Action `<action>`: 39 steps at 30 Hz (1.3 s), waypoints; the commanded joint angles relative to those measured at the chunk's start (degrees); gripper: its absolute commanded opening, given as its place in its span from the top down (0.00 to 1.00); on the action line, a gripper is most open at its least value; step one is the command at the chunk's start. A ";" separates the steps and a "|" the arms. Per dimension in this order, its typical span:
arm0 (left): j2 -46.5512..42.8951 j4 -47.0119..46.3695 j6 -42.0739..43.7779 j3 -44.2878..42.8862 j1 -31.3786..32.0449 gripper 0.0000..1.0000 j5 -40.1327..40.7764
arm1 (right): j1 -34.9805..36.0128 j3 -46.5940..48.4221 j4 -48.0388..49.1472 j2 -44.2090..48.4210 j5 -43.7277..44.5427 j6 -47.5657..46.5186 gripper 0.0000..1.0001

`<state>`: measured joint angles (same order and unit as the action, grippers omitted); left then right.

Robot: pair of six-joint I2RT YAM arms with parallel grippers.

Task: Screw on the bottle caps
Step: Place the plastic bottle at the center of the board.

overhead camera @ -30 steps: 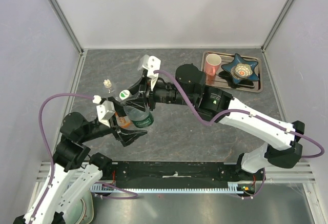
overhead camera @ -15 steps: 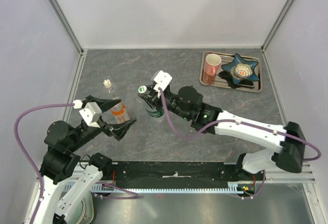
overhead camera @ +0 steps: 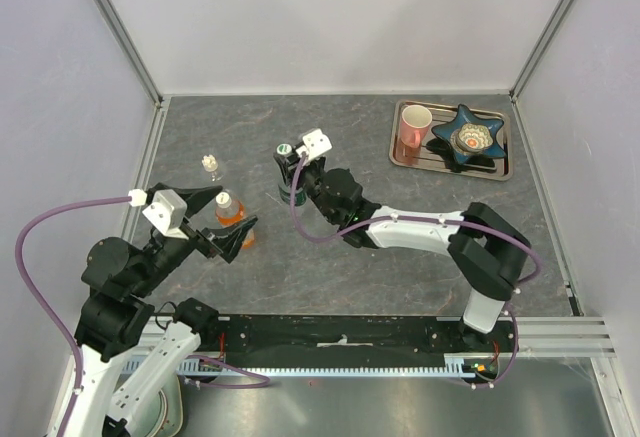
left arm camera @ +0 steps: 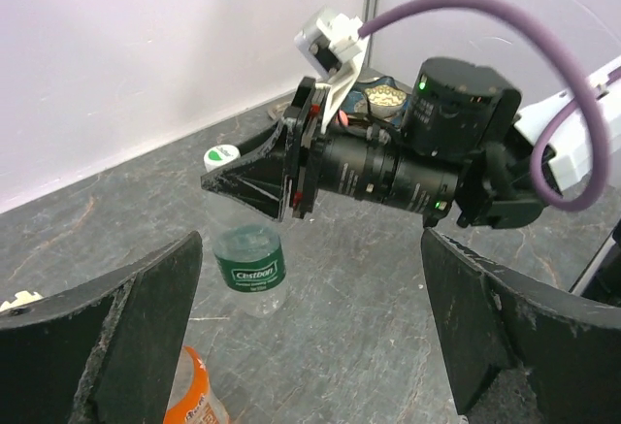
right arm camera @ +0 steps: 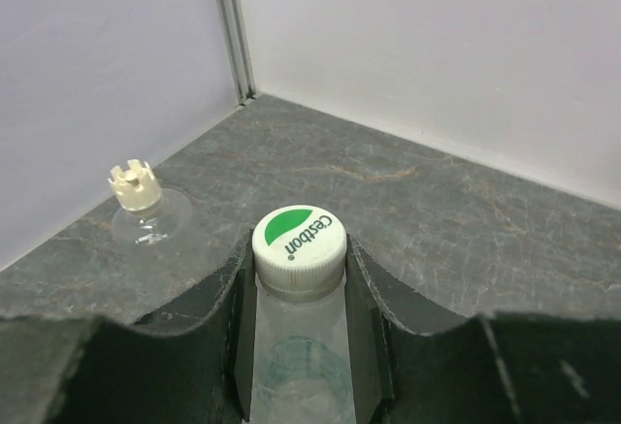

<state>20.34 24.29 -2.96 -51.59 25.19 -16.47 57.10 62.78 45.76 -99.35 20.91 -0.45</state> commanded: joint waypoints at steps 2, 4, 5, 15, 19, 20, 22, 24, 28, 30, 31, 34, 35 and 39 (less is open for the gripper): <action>-0.03 -0.39 -1.61 -1.85 -0.32 0.01 2.93 | -0.15 1.29 9.52 -4.62 3.88 4.23 0.98; -0.12 -0.30 -1.61 -1.76 -0.32 0.01 3.28 | -0.06 0.85 10.40 -5.50 4.58 4.58 0.97; -0.12 -0.30 -1.78 -1.67 -0.32 0.01 3.46 | -0.06 0.94 10.32 -6.20 4.84 4.67 0.97; -0.21 -0.39 -2.66 -1.05 -0.49 0.01 3.38 | 1.43 -0.12 9.97 -8.23 1.60 2.12 0.82; -0.39 -0.83 -2.93 -0.44 -0.49 0.01 3.64 | 2.75 -0.12 8.56 -8.40 2.03 -0.68 0.72; -0.39 -0.83 -2.93 -0.35 -0.58 0.01 3.81 | 2.93 -0.47 8.56 -8.23 2.38 -0.78 0.70; -0.30 -0.91 -3.01 -0.35 -0.58 0.01 4.16 | 2.93 -0.99 8.65 -8.05 2.73 -0.78 0.66; -0.47 -1.00 -3.10 -0.44 -0.58 0.01 4.08 | 3.10 -1.44 8.65 -7.79 2.91 -0.96 0.62; -0.56 -1.00 -3.01 -0.44 -0.58 0.01 4.08 | 3.37 -1.70 8.38 -7.35 3.53 -1.04 0.48; -0.74 -1.09 -3.10 -0.35 -0.58 0.01 4.08 | 3.63 -1.61 8.30 -7.26 4.05 -1.31 0.44; -0.83 -1.00 -3.10 -0.26 -0.58 0.01 4.25 | 3.72 -1.53 8.12 -7.09 4.14 -1.74 0.40; -1.09 -1.00 -3.01 -0.35 -0.58 0.01 4.52 | 4.24 -1.61 8.12 -6.82 5.01 -2.36 0.27; -1.09 -1.00 -3.01 -0.35 -0.67 0.01 4.52 | 4.42 -1.70 8.12 -6.65 5.11 -2.54 0.25; -1.44 -1.09 -3.10 -0.26 -0.67 0.01 4.34 | 4.60 -1.44 7.86 -6.12 5.02 -2.89 0.19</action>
<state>19.70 24.36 -4.54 -51.59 25.08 -13.34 61.28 61.39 52.62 -107.55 25.19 -2.46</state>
